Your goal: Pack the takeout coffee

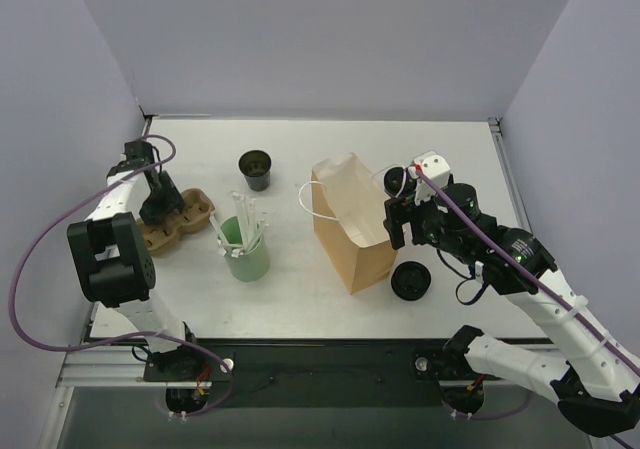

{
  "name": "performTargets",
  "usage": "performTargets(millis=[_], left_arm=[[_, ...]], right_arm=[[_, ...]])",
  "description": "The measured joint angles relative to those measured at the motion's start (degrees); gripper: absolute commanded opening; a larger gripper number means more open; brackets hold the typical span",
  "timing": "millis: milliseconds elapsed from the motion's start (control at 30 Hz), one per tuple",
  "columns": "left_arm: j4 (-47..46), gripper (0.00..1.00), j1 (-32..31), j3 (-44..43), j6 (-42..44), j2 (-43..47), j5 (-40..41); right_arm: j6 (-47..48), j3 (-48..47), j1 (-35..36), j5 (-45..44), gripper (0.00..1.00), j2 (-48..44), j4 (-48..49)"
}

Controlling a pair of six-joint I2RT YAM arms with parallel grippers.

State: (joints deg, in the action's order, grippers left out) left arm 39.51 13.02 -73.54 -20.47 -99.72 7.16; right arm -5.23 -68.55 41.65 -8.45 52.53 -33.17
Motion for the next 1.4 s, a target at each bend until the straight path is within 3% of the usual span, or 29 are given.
performTargets(millis=[600, 1400], left_arm=[[0.02, 0.49, 0.0, -0.35, 0.17, -1.05, -1.2], [0.5, 0.64, -0.42, -1.79, 0.22, -0.2, -1.07]], right_arm=[[0.46, 0.0, 0.0, -0.07, 0.79, 0.48, -0.02], [0.66, 0.0, -0.04, -0.59, 0.79, 1.68, -0.04]])
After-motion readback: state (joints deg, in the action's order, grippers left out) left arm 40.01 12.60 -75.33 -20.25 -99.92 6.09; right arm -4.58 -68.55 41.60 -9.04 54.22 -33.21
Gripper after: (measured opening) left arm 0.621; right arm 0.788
